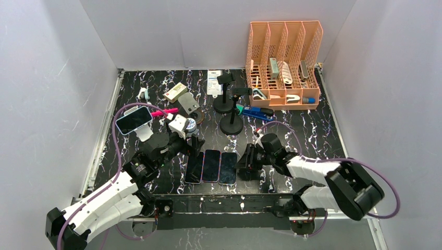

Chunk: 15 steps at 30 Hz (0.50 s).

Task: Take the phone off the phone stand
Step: Place the phone at the center of the board.

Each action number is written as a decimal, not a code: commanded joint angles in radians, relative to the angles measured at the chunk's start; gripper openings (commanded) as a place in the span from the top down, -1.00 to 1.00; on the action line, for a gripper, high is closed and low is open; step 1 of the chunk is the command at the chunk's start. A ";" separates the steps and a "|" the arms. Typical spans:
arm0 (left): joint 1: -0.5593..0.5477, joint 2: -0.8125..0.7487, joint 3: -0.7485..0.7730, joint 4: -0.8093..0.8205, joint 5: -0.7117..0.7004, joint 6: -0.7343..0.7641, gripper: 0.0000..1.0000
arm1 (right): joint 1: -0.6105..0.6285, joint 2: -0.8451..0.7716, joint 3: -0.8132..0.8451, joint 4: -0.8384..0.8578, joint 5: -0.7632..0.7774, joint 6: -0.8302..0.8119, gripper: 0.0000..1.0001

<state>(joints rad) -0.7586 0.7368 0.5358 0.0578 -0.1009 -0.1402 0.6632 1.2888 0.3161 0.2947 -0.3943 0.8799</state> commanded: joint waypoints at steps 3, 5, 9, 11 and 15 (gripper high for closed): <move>-0.001 -0.033 0.040 -0.029 -0.112 -0.011 -0.62 | 0.001 -0.228 0.137 -0.283 0.126 -0.135 0.09; 0.000 -0.051 0.042 -0.036 -0.179 -0.044 -0.63 | 0.001 -0.305 0.166 -0.393 0.169 -0.165 0.08; 0.001 -0.021 0.086 -0.050 -0.271 -0.139 -0.63 | 0.001 -0.443 0.189 -0.492 0.233 -0.182 0.04; 0.007 0.072 0.148 -0.114 -0.317 -0.183 -0.63 | 0.001 -0.504 0.173 -0.502 0.259 -0.188 0.02; 0.070 0.249 0.272 -0.186 -0.266 -0.274 -0.61 | 0.001 -0.601 0.125 -0.495 0.295 -0.191 0.02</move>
<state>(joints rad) -0.7429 0.8555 0.7040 -0.0444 -0.3424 -0.2955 0.6632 0.7551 0.4728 -0.1497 -0.1680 0.7208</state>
